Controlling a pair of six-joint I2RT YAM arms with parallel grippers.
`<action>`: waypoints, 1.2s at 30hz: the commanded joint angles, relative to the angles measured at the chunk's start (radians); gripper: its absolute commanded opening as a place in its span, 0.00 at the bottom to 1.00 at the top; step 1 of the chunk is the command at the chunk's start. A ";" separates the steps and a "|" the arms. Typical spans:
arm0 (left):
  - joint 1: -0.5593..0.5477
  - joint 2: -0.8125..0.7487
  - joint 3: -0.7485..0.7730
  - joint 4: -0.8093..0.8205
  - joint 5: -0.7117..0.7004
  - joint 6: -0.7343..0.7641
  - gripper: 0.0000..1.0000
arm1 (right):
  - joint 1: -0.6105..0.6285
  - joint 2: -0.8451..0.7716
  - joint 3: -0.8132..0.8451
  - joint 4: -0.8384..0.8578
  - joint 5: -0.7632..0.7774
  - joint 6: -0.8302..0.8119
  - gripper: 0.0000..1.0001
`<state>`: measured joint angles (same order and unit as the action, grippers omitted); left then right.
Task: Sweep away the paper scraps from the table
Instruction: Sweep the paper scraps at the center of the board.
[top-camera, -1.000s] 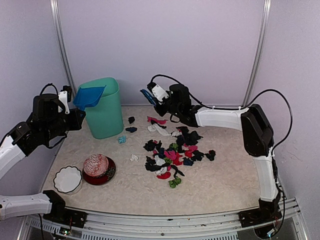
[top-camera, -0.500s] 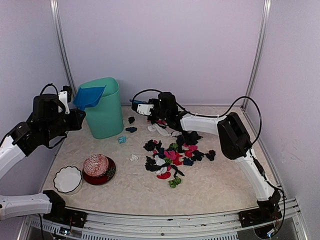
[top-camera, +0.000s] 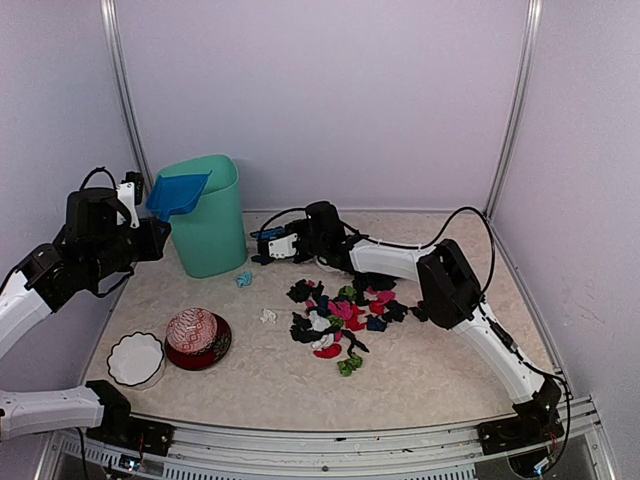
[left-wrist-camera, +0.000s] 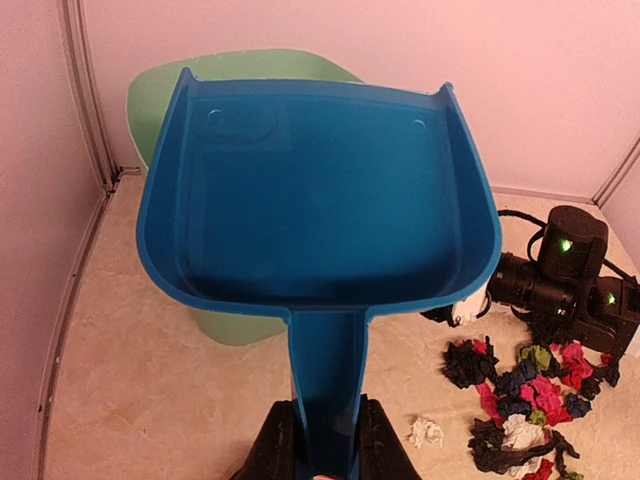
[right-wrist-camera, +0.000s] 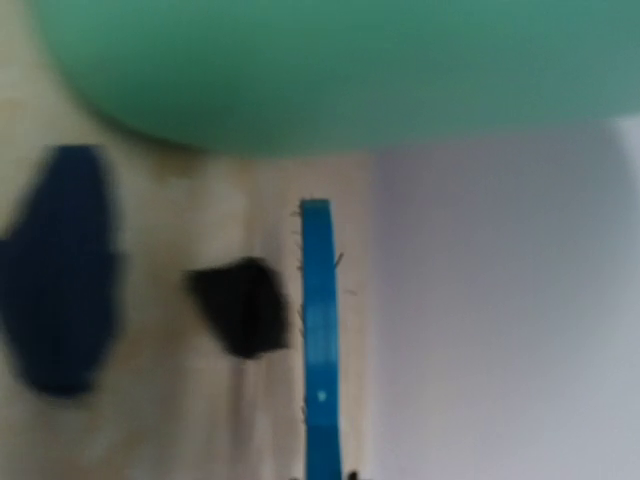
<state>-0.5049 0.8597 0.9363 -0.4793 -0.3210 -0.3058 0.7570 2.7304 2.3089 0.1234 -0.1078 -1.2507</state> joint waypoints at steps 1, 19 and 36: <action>0.009 -0.001 -0.007 0.020 -0.002 0.011 0.00 | 0.033 0.020 0.004 -0.090 -0.018 -0.095 0.00; 0.009 -0.013 -0.005 0.022 0.008 0.010 0.00 | 0.126 -0.409 -0.657 -0.146 -0.009 -0.150 0.00; 0.012 -0.013 -0.005 0.022 0.009 0.009 0.00 | 0.186 -0.899 -0.990 -0.039 -0.049 -0.026 0.00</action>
<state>-0.5041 0.8566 0.9363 -0.4793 -0.3176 -0.3058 0.9287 1.8835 1.3220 0.0307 -0.1390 -1.2903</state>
